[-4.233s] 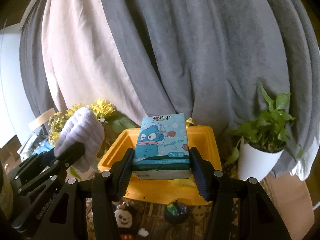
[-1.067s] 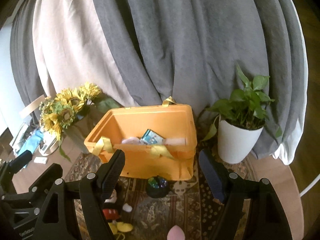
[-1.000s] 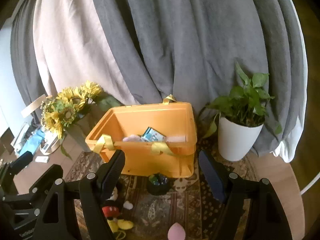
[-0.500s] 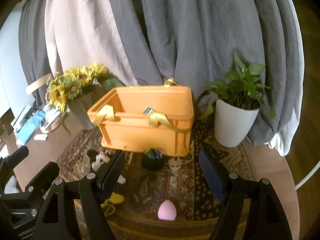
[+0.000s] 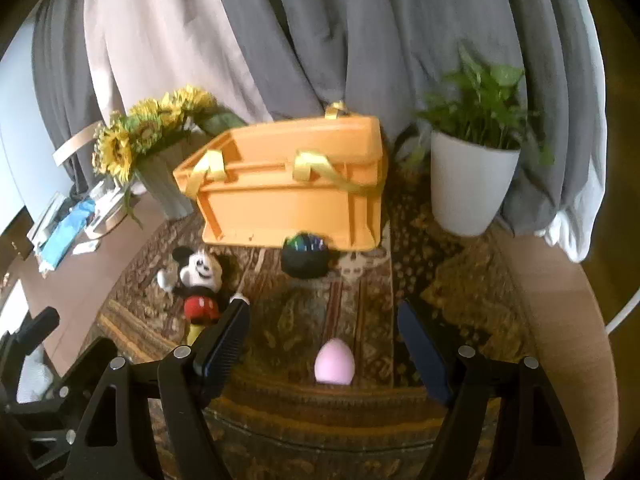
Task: Organize soft objects
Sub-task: 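Withdraw both tools from the crate toward the Mickey plush and egg sponge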
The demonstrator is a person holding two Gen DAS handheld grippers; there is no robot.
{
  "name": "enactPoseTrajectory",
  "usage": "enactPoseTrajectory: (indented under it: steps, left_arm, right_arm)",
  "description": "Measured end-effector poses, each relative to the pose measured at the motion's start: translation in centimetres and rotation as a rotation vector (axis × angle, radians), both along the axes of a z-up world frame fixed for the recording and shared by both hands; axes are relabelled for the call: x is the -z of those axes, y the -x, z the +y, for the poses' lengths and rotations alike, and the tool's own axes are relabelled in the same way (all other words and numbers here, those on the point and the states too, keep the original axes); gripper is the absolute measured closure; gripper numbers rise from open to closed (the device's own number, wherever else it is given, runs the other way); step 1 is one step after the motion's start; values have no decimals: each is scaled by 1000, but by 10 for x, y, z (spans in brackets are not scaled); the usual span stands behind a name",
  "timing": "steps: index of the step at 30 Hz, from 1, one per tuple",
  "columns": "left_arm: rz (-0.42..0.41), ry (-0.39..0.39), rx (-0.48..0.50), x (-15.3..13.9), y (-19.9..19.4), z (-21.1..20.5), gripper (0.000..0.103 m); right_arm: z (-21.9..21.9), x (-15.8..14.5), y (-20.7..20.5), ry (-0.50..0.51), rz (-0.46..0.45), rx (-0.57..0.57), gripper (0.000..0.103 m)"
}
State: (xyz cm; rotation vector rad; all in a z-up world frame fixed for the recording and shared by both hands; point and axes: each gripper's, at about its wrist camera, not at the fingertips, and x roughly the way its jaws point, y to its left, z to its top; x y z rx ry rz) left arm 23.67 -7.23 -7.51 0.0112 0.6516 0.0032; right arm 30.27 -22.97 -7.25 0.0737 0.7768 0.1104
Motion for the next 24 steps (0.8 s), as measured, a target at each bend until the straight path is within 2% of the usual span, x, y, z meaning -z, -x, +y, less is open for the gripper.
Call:
enactPoseTrajectory:
  steps: [16,24]
  left_arm:
    - [74,-20,16,43,5,-9,7]
    - [123,-60,28,76,-2,-10,15]
  right_arm:
    - [-6,47,7,-3,95,-15,26]
    - [-6,72,2,19,114,-25,26]
